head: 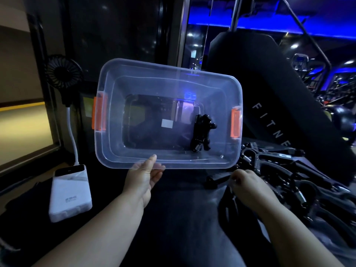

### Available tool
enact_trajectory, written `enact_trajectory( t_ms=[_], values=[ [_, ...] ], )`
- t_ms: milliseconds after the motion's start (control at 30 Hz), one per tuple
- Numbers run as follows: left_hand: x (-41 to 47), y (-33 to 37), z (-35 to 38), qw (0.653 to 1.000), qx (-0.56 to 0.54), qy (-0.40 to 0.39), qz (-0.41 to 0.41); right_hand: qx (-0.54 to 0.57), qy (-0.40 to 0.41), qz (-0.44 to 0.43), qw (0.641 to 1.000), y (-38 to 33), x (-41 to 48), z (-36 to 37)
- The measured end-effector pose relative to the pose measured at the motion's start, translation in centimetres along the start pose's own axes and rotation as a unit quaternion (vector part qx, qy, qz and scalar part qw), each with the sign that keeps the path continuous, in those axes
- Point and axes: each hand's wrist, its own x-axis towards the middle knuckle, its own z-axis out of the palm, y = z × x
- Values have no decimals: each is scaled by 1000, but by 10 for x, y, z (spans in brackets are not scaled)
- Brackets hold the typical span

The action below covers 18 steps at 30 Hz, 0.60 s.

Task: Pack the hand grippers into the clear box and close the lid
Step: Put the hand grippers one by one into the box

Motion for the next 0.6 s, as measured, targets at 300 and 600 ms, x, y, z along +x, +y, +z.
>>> enact_trajectory(
  t_ms=[300,600],
  values=[
    [1,-2,-1,1000,13,0,9,-29,-38,-58,997,-5,-5,3],
    [2,-3,0,1000,16,2,9,-33,-52,-92,994,-17,-13,-12]
  ],
)
